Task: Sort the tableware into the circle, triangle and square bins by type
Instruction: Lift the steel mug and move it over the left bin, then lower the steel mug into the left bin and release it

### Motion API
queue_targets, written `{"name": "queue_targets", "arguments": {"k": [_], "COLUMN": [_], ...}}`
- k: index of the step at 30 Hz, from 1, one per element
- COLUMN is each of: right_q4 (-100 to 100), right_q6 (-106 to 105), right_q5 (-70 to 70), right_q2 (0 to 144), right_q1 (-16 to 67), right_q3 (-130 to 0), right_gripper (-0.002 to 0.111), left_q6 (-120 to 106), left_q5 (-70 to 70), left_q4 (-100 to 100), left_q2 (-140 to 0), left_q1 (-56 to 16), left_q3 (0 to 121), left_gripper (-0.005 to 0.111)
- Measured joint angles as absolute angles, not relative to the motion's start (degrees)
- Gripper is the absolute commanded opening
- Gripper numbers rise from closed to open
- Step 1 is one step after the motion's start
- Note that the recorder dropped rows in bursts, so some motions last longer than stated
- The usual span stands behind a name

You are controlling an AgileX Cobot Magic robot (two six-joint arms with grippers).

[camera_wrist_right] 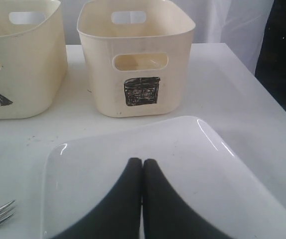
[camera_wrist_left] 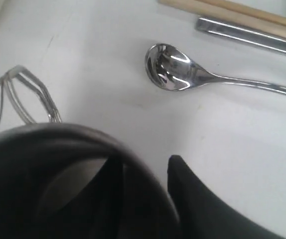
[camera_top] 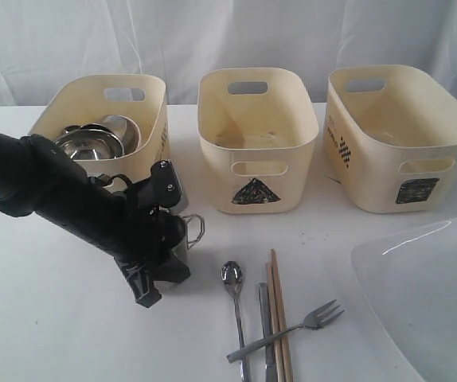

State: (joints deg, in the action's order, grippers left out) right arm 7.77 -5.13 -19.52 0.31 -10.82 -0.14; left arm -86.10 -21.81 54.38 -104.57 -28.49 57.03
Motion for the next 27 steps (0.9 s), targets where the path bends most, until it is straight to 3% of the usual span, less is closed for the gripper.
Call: {"name": "queue_targets", "arguments": {"k": [7,15,27], "right_q4": [7.77,7.77,7.77], "right_q6": [-5.13,-5.13,-5.13], "right_q5": [-19.52,-19.52,-19.52], "right_q2": [0.31,0.31,0.31], "right_q1": [-10.82,-10.82,-10.82], "right_q3": [-0.14,-0.14,-0.14], "right_gripper": [0.0,0.0,0.0], "left_q6": [-80.4,-76.61,-76.52], "left_q5": [-26.69,-27.65,-17.75], "left_q4": [53.9,49.68,45.18], "left_q2": [-100.32,-85.51,-72.25], "left_q1": [-28.49,-28.49,-28.49], "left_q3": [57.03,57.03,57.03], "left_gripper": [0.0,0.0,0.0]}}
